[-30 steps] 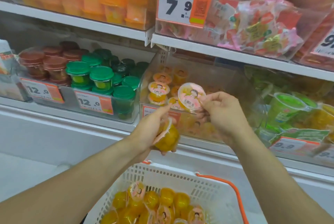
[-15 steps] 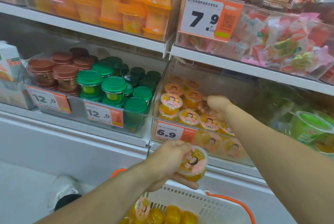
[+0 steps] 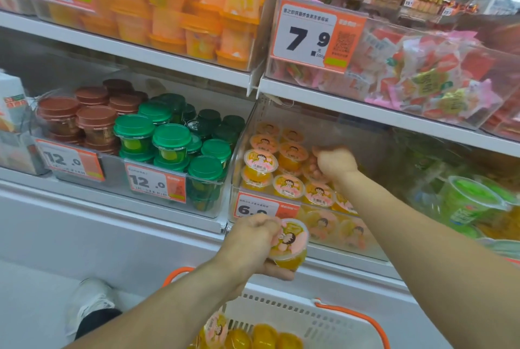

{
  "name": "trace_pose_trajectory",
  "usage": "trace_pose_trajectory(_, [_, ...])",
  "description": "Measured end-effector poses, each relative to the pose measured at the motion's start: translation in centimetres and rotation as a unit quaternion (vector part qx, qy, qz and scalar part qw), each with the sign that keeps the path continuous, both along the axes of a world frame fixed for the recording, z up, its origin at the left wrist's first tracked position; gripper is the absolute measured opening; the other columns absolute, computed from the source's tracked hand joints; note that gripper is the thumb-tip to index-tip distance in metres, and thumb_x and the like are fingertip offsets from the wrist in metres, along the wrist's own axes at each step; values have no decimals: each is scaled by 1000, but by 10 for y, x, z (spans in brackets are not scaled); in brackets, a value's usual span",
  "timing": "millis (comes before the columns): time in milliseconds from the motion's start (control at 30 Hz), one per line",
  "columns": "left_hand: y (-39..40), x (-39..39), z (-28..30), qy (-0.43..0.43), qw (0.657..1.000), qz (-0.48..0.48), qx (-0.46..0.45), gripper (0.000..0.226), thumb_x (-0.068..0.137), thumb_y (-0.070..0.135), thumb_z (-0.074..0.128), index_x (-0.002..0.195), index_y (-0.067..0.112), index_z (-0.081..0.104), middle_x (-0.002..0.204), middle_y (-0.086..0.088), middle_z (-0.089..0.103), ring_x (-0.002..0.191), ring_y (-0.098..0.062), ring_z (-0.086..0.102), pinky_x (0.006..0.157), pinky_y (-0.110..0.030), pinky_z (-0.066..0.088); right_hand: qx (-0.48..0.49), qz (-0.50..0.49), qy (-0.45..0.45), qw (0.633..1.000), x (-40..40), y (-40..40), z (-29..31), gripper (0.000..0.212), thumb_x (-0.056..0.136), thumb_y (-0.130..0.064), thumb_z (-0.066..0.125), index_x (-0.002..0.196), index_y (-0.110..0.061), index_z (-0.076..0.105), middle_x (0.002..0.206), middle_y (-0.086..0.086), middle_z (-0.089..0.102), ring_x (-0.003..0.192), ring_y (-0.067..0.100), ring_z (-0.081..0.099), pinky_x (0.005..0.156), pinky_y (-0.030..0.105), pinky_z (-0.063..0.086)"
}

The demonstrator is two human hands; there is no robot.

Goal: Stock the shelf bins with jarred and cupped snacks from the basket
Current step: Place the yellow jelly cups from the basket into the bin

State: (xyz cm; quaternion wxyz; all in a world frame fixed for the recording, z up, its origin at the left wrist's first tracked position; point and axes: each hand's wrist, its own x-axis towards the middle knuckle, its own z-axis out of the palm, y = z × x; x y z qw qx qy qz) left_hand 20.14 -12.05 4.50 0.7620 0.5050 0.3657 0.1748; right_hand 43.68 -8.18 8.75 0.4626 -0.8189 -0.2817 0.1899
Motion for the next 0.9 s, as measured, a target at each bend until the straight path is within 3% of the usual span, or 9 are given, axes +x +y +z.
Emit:
trace_pose_trajectory(67, [0,0,4,-25,999,32,-13,21,103,18,49,110,7,65,111,-22,67,79,-39,74,65,-45,62,47,16,-70,996,-15,-22,11,28,97,-30,57,81,-9,68,60,1,65,57,18,60,60,36,53])
trace_pose_trajectory(167, [-2,1,12,-89,991,54,-79,22,105,14,44,119,2,57,118,-22,64,88,-36,72,72,-48,62,113,98,-103,983,-52,-70,25,27,99,-32,57,87,-10,67,61,0,64,49,11,56,50,25,46])
trace_pose_trajectory(300, [-11,5,19,-159,975,72,-139,25,105,11,43,123,-2,55,121,-24,65,107,-37,67,82,-49,60,57,175,-55,981,-83,-127,21,29,89,-44,66,92,-16,60,56,7,64,43,16,53,46,25,40])
trace_pose_trajectory(400, [-24,10,21,-199,966,107,-124,25,104,9,44,125,-2,53,116,-24,69,105,-35,70,87,-48,59,-8,201,31,979,-100,-146,10,51,76,-50,75,105,-17,50,61,10,67,45,20,57,43,26,41])
trace_pose_trajectory(567, [-36,21,24,-151,974,164,-29,22,95,5,58,117,9,52,112,-22,66,86,-32,68,62,-39,55,82,171,137,972,-115,-156,8,40,81,-9,78,106,-2,47,69,22,70,49,26,62,39,28,45])
trace_pose_trajectory(667, [-37,25,25,-136,974,176,47,19,94,10,63,110,15,53,106,-16,69,86,-30,70,70,-47,60,141,149,173,963,-109,-152,15,33,81,3,74,105,-2,53,69,26,69,53,27,65,46,31,53])
trace_pose_trajectory(733, [-35,26,26,-133,970,172,109,16,95,11,62,108,17,55,102,-10,71,91,-26,72,77,-43,62,167,143,179,959,-103,-146,18,26,84,5,71,104,-3,57,68,23,69,52,25,63,49,30,53])
trace_pose_trajectory(800, [-28,26,25,-110,964,164,181,15,97,18,61,111,23,58,102,-7,71,93,-27,71,82,-41,60,179,124,178,960,-96,-136,19,20,87,5,66,105,-3,62,67,18,67,51,21,60,48,28,50])
trace_pose_trajectory(900, [-21,25,25,-76,964,146,210,14,99,26,56,111,33,58,95,-7,69,86,-29,70,81,-49,58,163,102,185,964,-81,-116,19,15,90,1,61,104,-3,67,67,12,62,52,16,53,49,27,41])
